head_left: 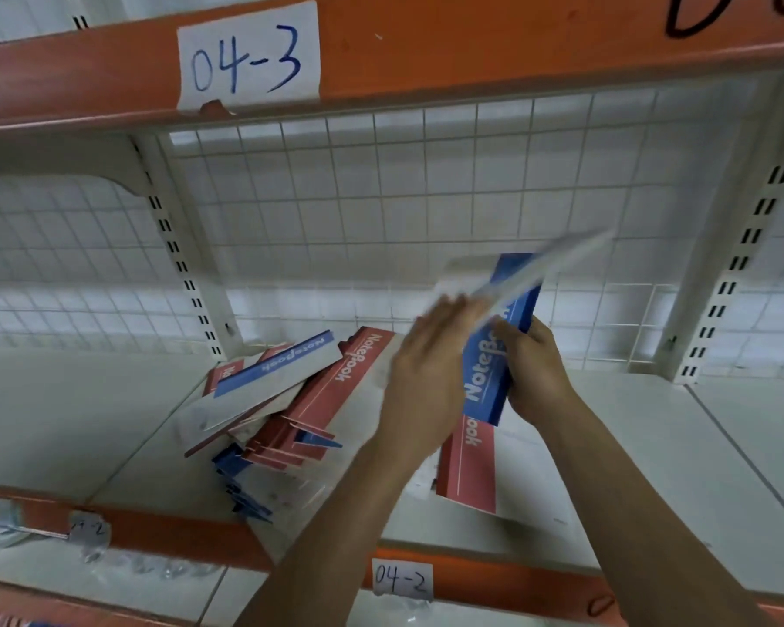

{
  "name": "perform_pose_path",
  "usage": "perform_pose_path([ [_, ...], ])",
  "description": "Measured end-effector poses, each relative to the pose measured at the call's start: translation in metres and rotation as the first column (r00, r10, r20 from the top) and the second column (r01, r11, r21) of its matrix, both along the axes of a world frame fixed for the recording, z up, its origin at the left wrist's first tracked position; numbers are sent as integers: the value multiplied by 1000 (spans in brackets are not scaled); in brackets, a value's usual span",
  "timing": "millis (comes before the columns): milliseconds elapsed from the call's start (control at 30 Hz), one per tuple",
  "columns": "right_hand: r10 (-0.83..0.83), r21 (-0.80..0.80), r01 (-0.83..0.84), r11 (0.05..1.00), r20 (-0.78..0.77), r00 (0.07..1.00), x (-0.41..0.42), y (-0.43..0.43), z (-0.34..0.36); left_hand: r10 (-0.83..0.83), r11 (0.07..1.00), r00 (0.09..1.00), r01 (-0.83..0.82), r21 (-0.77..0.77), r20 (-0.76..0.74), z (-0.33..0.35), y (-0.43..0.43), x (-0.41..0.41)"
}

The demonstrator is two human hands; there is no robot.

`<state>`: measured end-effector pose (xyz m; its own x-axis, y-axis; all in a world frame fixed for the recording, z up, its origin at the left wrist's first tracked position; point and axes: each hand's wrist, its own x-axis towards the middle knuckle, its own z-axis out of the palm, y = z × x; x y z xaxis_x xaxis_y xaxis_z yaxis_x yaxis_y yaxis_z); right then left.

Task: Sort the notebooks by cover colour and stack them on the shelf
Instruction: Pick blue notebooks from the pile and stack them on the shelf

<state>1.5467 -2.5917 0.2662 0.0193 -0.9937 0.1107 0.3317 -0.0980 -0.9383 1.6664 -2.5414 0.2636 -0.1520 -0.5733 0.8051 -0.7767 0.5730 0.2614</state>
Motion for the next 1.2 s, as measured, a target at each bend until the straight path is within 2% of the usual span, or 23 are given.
perform_pose_path([
  [33, 52, -34, -51, 998, 28, 998, -1, 1, 0, -8, 1000, 990, 4, 26, 144, -10, -3, -6],
  [67, 93, -68, -90, 994, 42, 995, -2, 3, -1, -41, 997, 973, 25, 71, 226, -18, -5, -10],
  [100, 115, -85, -110, 990, 50, 992, -5, 4, -2, -81, 993, 967, 57, 103, 242, -25, -7, -9],
  [167, 120, -65, -116, 991, 58, 991, -10, 6, -4, -147, 985, 969, 124, 122, 197, -32, -10, -1],
  [300, 110, 59, -117, 991, 112, 988, -15, 4, -10, -105, 985, 971, 72, 156, 215, -38, -14, 11],
  [400, 93, 107, -108, 988, 134, 987, -16, 5, -12, -183, 959, 977, 154, 237, 107, -38, -16, 21],
  [467, 89, 110, -106, 988, 150, 985, -22, 4, -15, -262, 951, 964, 248, 187, 55, -38, -19, 37],
  [500, 76, 116, -96, 989, 165, 983, -26, 3, -17, -254, 961, 964, 243, 129, 77, -37, -22, 45],
  [600, 109, 150, -135, 979, 169, 980, -39, 1, -15, -125, 991, 968, 133, -24, 220, -29, -24, 62],
  [667, 193, 143, -215, 966, 151, 970, -44, 0, -9, -81, 994, 951, 100, -51, 298, -23, -24, 72],
  [733, 199, 158, -213, 964, 100, 975, -46, -3, -6, -33, 995, 936, 63, -74, 350, -22, -26, 83],
  [800, 146, 207, -161, 965, 87, 985, -48, -5, -6, 38, 995, 937, -2, -105, 348, -23, -32, 94],
  [900, 96, 247, -108, 963, 59, 994, -52, -9, -6, 108, 989, 969, -81, -125, 221, -29, -37, 102],
  [933, 90, 268, -99, 958, 45, 995, -54, -9, -6, 84, 988, 981, -59, -140, 176, -28, -37, 104],
  [1033, 134, 286, -139, 948, 34, 990, -57, -10, -4, -129, 963, 985, 151, -224, 112, -19, -36, 107],
  [1133, 246, 301, -243, 922, 29, 969, -59, -11, -6, -162, 949, 965, 210, -236, 208, -11, -38, 95],
  [1200, 345, 310, -313, 898, -50, 937, -57, -6, -4, -183, 958, 959, 223, -179, 215, -17, -44, 91],
])
